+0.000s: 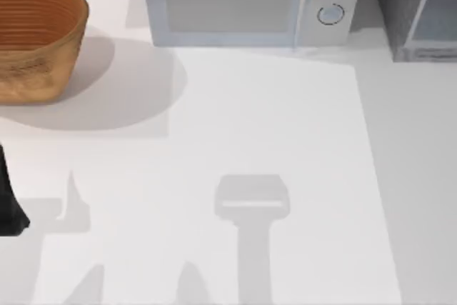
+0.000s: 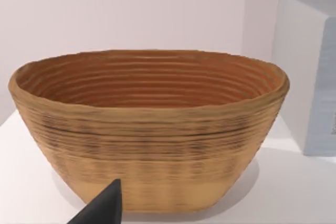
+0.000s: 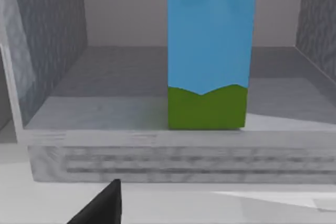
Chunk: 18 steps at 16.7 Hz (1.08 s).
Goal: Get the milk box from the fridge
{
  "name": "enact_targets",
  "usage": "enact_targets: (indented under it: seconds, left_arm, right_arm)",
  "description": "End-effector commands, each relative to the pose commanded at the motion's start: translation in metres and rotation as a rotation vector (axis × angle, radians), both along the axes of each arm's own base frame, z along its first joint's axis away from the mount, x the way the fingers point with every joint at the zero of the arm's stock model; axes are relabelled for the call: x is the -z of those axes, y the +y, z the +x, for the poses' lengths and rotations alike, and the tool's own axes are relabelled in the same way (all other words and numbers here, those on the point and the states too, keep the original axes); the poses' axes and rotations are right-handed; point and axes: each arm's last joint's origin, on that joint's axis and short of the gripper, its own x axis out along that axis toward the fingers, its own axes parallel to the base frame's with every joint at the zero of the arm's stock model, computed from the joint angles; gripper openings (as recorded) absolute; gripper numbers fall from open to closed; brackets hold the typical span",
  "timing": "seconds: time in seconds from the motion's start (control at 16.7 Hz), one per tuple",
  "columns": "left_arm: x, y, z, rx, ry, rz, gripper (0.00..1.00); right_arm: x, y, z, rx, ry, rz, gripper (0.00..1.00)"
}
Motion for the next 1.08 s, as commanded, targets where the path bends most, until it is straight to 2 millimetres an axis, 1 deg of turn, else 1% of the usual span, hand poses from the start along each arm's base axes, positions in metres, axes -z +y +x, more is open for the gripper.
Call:
enact_targets:
  seconds: [0.12,0.24,0.36,0.54,0.66,0.78,0.9,1.08]
  left_arm:
    - [0.0,0.0,0.0,0.0,0.0,0.0,1.0]
    - [0.0,0.0,0.0,0.0,0.0,0.0,1.0]
    - [0.0,0.0,0.0,0.0,0.0,0.0,1.0]
    - [0.0,0.0,0.0,0.0,0.0,0.0,1.0]
    - [0.0,0.0,0.0,0.0,0.0,0.0,1.0]
    - [0.0,0.0,0.0,0.0,0.0,0.0,1.0]
    - [0.0,0.0,0.0,0.0,0.0,0.0,1.0]
    - [0.0,0.0,0.0,0.0,0.0,0.0,1.0]
  right_arm:
    - [0.001,-0.002,0.009,0.003,0.005,0.0,1.0]
    - [0.003,-0.007,0.028,0.007,0.009,0.0,1.0]
    - [0.003,-0.012,0.058,0.012,0.006,-0.004,1.0]
    - [-0.003,-0.016,0.116,0.014,-0.019,-0.014,1.0]
    - [-0.007,-0.012,0.151,0.013,-0.025,-0.014,1.0]
    - [-0.007,-0.005,0.175,0.013,-0.017,-0.01,1.0]
    - [-0.008,0.001,0.189,0.012,-0.006,-0.006,1.0]
    - [-0.008,0.003,0.192,0.012,-0.004,-0.005,1.0]
